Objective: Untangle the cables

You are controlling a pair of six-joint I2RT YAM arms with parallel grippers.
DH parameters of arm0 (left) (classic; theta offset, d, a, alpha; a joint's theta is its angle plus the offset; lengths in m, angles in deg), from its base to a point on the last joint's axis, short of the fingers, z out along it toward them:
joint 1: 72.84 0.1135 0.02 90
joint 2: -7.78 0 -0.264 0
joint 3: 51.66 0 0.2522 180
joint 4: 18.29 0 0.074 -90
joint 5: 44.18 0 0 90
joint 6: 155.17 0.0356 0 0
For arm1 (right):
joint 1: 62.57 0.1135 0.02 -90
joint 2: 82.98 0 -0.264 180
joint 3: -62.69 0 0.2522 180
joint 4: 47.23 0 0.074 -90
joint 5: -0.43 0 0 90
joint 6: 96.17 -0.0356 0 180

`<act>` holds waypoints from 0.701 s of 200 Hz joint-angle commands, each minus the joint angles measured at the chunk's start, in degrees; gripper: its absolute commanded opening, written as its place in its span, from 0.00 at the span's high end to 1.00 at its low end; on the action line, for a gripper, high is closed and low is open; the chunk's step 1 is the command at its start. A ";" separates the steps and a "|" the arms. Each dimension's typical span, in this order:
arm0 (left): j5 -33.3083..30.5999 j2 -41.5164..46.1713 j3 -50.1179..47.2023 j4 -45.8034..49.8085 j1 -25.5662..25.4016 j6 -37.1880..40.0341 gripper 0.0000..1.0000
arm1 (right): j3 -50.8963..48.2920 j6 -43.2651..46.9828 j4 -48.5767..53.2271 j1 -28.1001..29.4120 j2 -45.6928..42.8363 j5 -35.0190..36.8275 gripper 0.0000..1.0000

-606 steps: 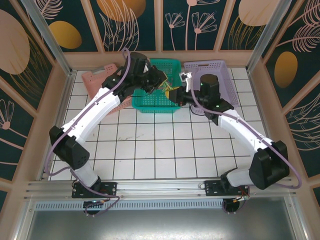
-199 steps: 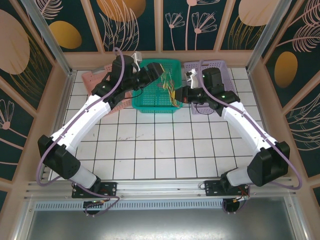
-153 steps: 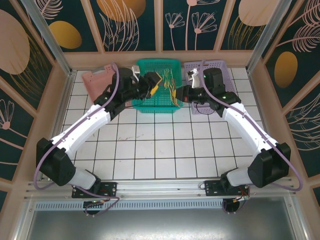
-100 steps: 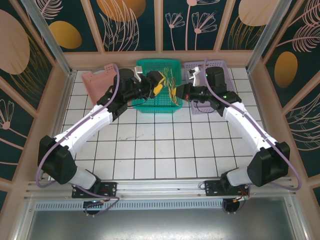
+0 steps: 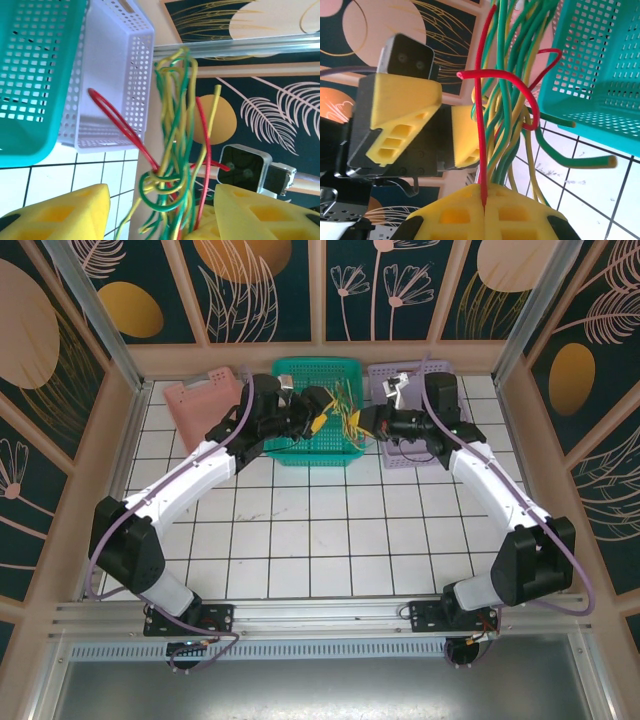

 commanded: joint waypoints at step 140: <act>0.87 -5.11 0.48 -8.95 -2.04 -2.11 0.78 | -3.60 -19.45 -14.06 -0.92 1.41 -9.16 1.00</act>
